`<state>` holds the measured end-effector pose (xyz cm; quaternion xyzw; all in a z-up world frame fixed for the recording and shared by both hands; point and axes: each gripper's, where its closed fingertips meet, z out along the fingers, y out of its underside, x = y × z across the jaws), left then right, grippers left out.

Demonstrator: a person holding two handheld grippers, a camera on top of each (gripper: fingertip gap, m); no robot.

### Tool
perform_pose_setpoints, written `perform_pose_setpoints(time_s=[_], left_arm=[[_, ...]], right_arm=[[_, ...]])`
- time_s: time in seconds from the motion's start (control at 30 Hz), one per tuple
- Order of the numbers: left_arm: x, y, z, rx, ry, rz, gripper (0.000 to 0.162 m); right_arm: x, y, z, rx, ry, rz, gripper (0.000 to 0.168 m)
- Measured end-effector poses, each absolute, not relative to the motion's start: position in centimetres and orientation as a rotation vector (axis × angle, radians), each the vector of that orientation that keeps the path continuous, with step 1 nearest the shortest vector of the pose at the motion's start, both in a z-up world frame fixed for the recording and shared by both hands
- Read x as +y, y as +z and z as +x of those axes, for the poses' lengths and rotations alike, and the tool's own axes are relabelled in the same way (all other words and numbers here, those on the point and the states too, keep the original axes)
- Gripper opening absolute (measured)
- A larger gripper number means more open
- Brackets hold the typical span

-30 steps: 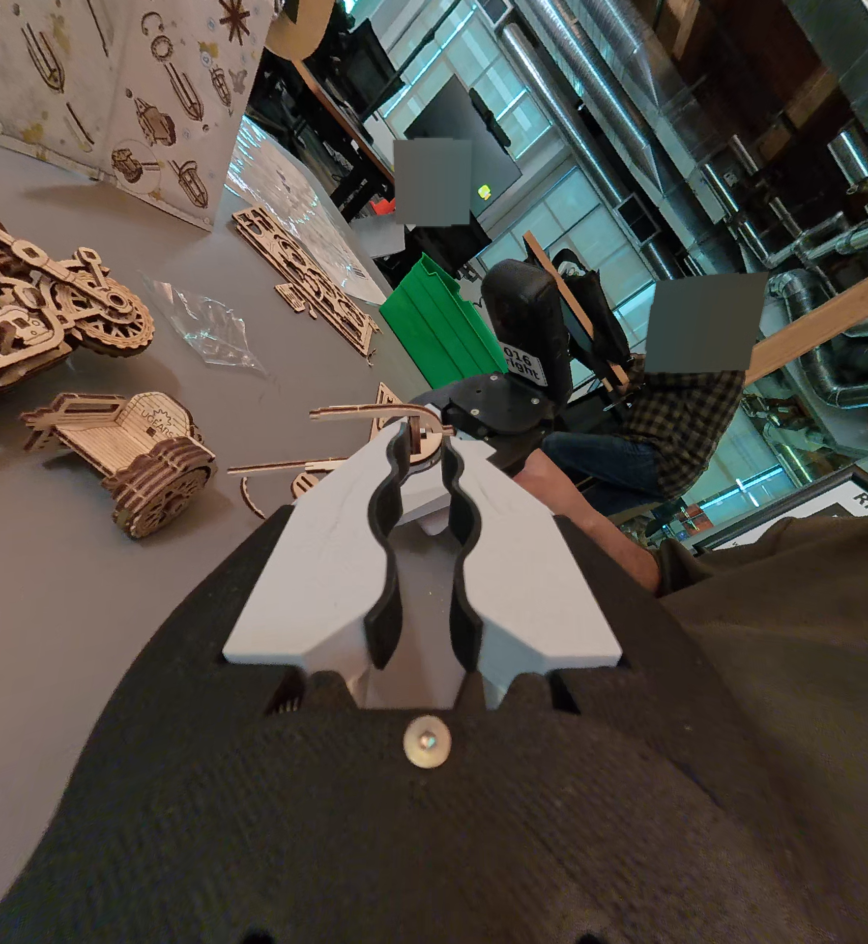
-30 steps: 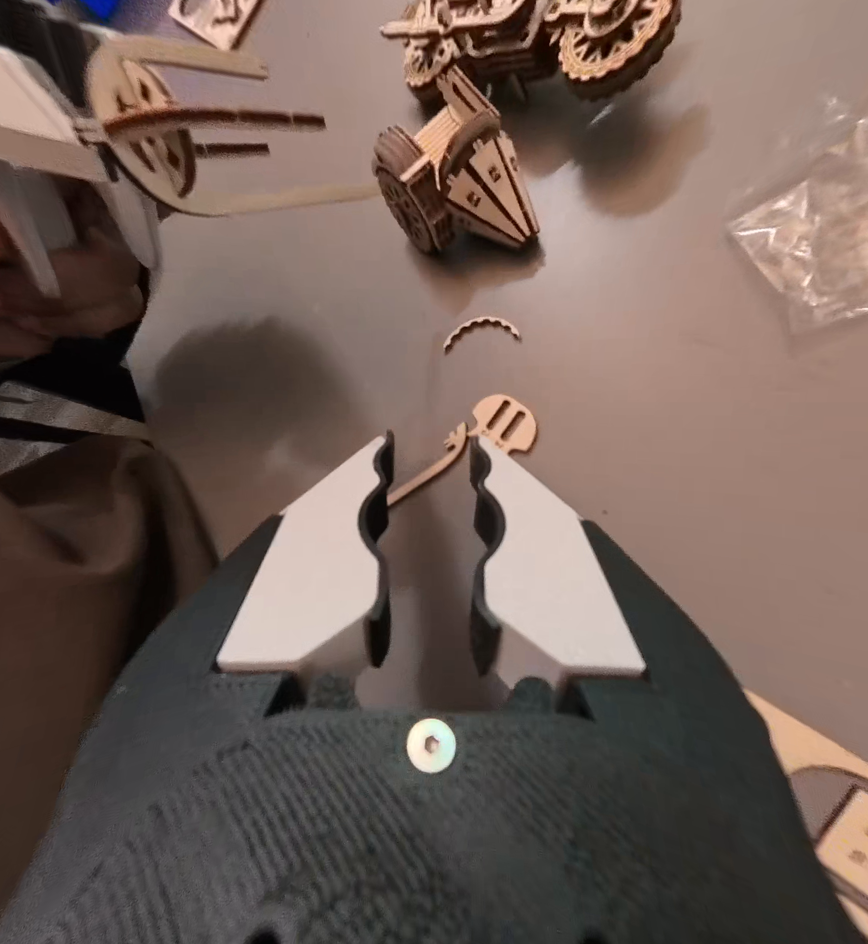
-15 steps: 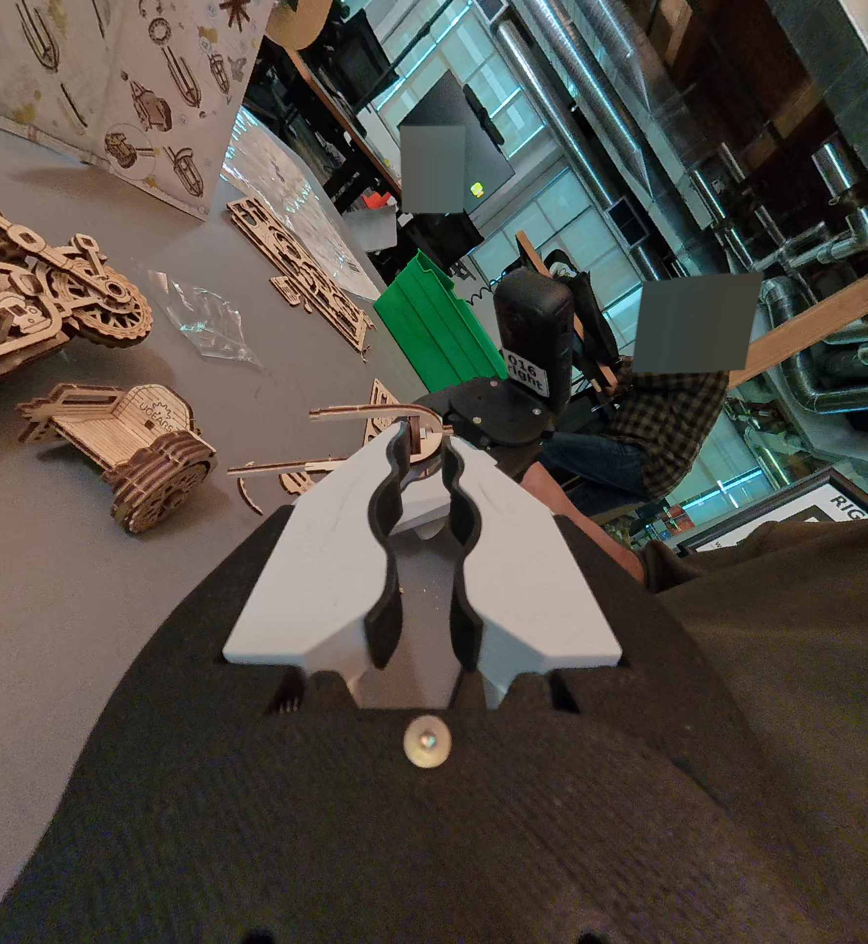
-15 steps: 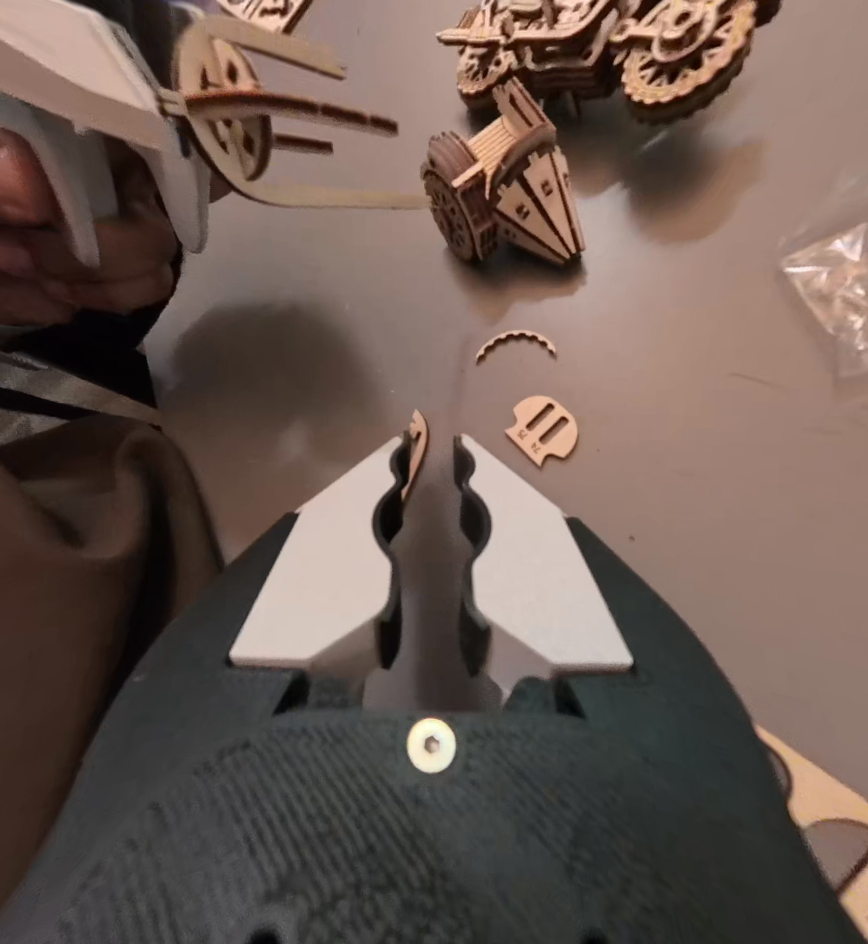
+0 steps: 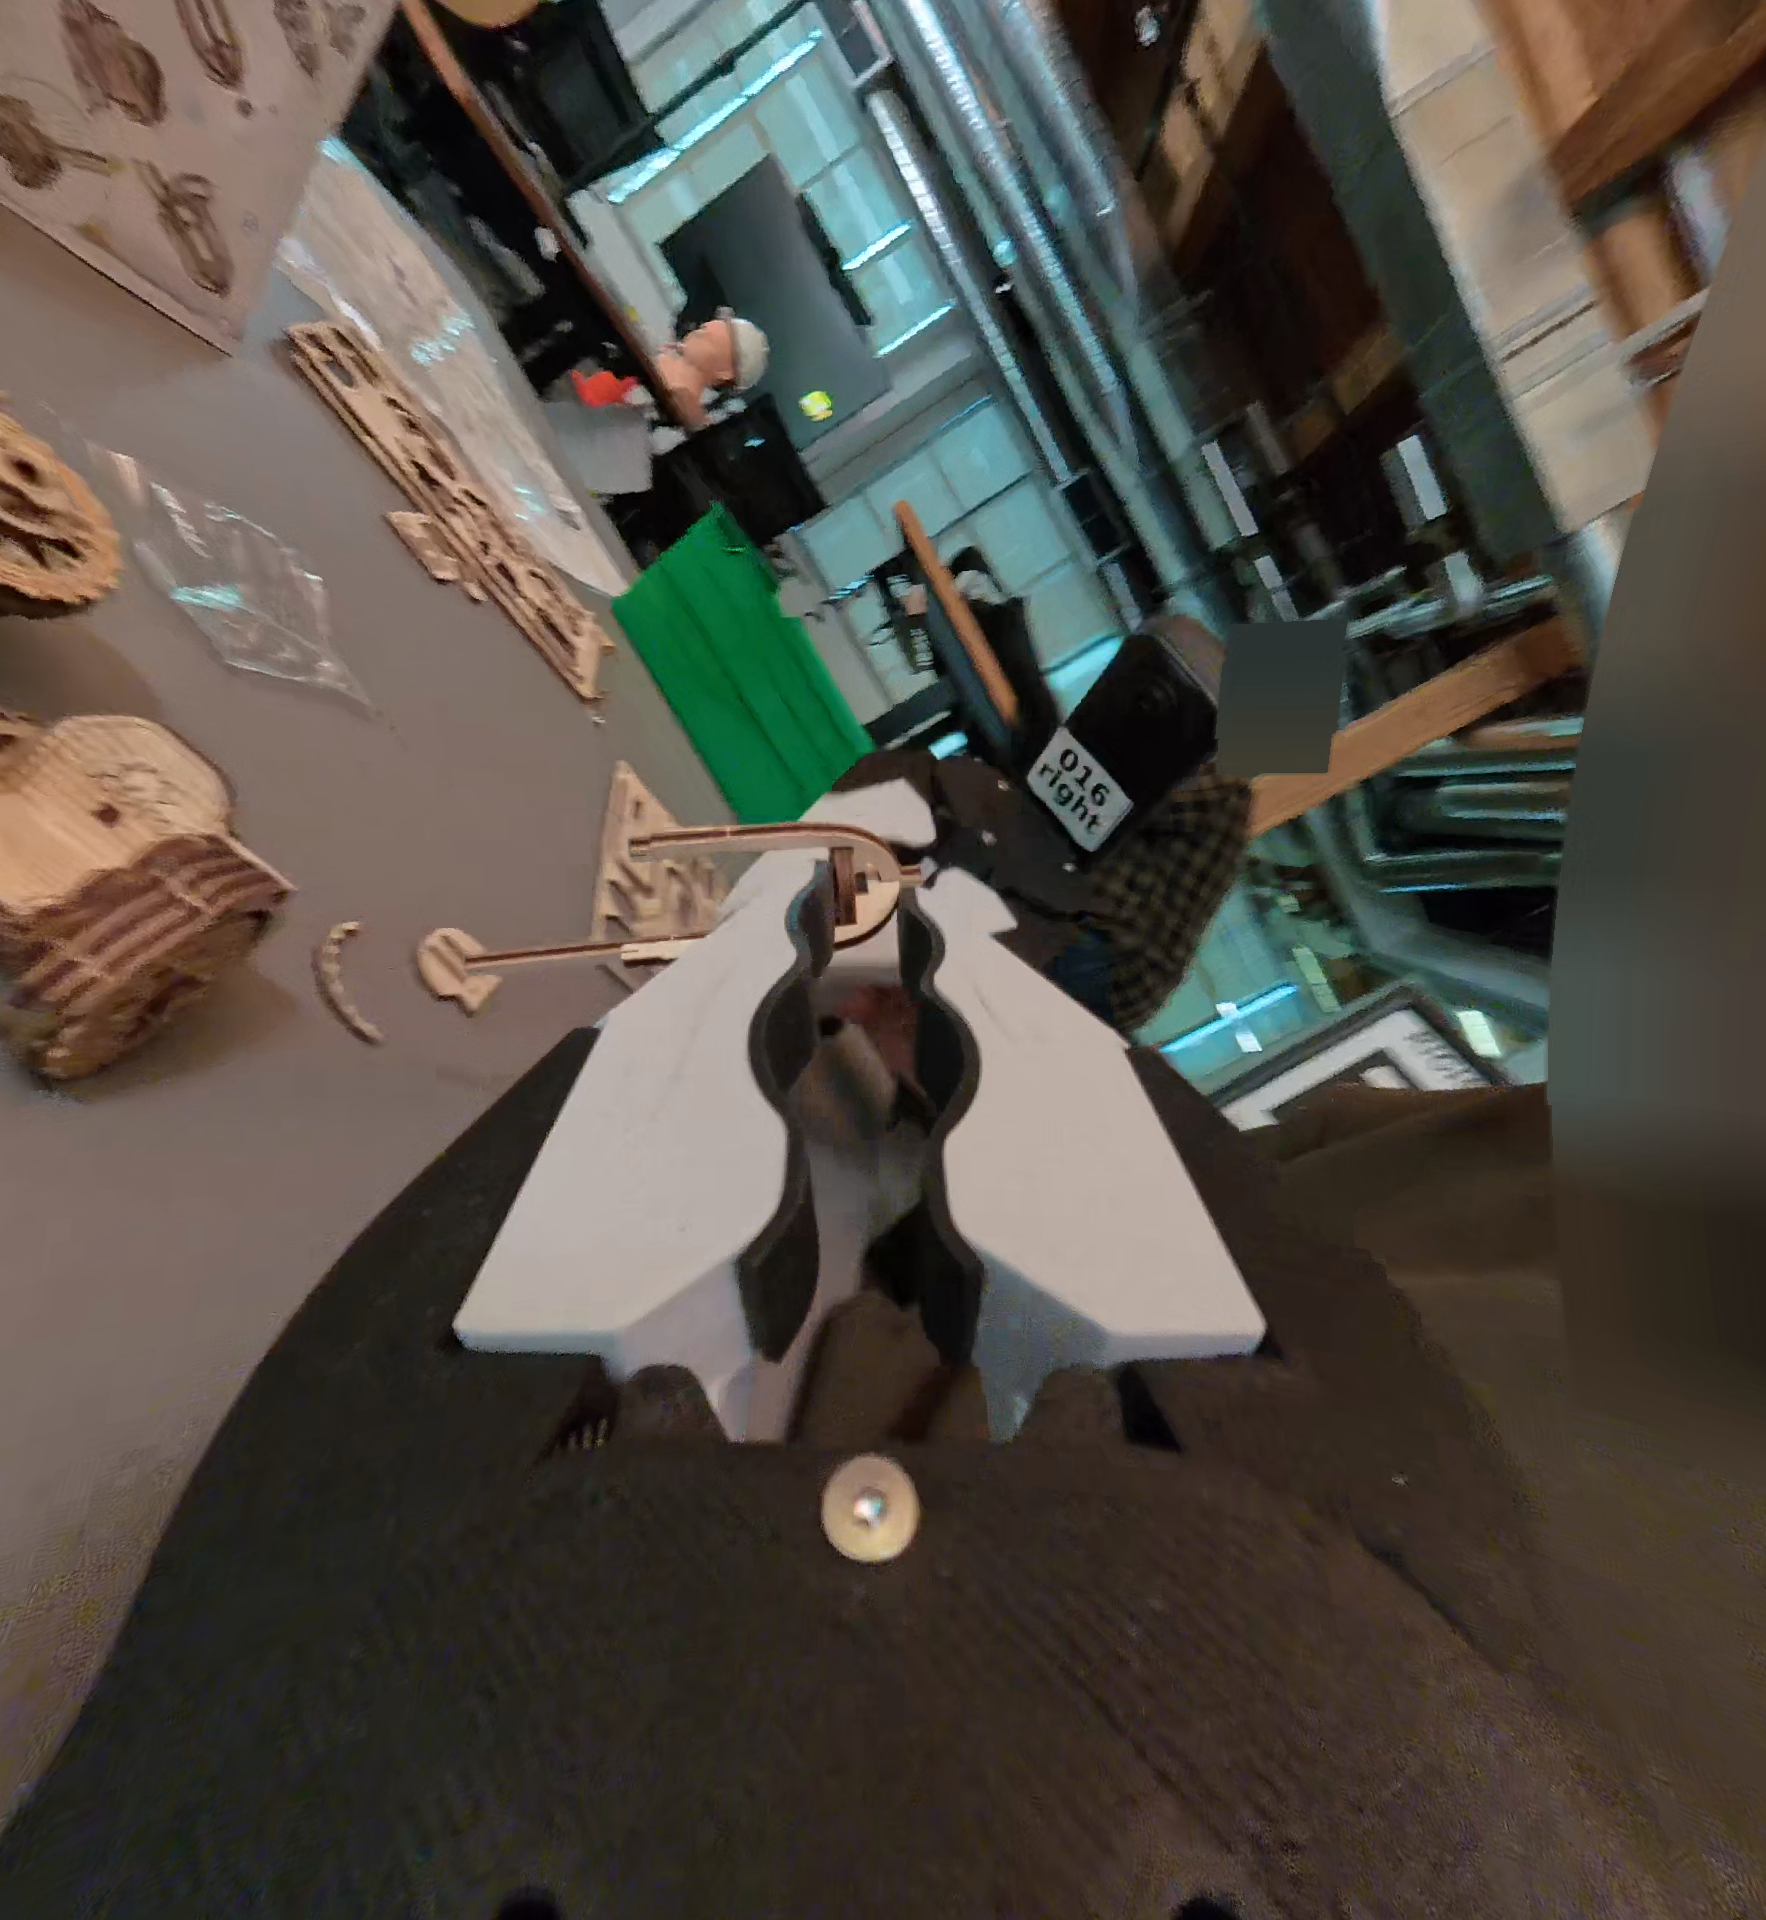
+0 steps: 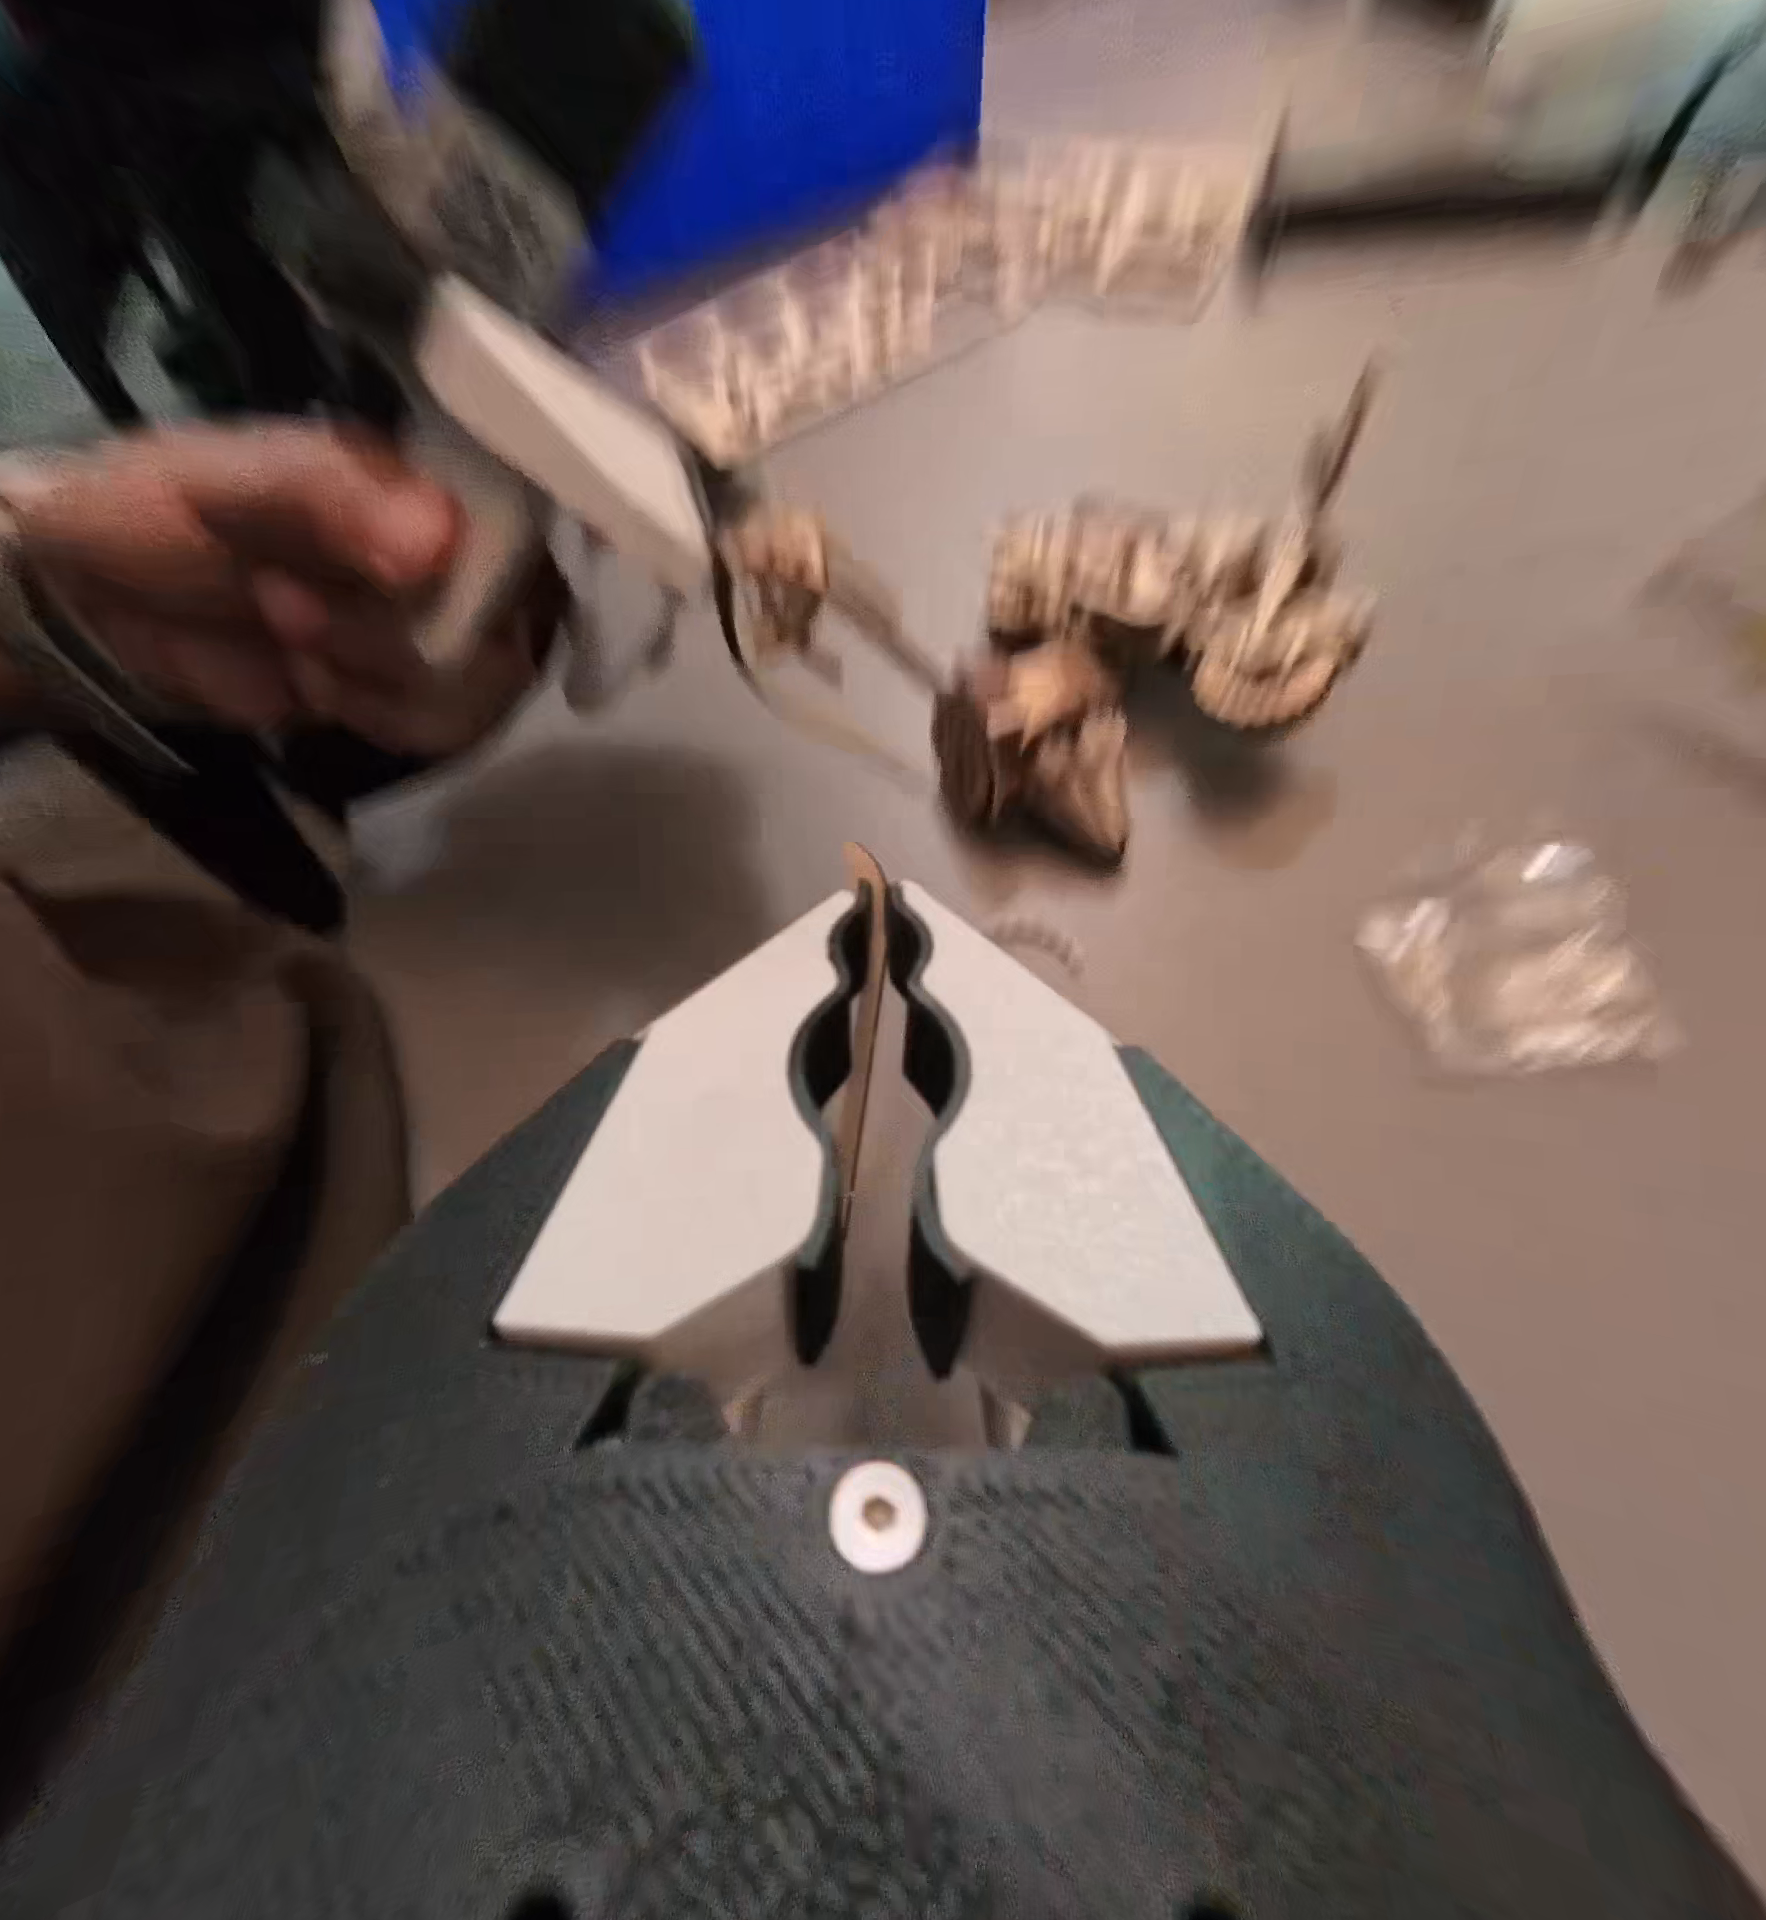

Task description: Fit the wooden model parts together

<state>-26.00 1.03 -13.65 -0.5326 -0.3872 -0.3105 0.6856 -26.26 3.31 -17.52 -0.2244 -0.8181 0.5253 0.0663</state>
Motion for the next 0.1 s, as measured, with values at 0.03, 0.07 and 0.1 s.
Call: perform_pose_setpoints(time_s=[0.03, 0.07, 0.1], left_arm=[[1.2, -13.2, -25.6, -0.851, -0.763, -1.150, 0.010], [1.4, -12.7, -25.2, -0.833, -0.847, -1.096, 0.011], [1.5, -12.2, -24.8, -0.818, -0.939, -1.026, 0.011]], right_arm=[[3.6, -14.9, -26.4, -2.321, 1.706, -0.604, 0.000], [4.0, -12.6, -26.3, -2.187, 1.789, -0.531, 0.000], [4.4, -10.9, -26.0, -2.083, 1.830, -0.467, 0.000]])
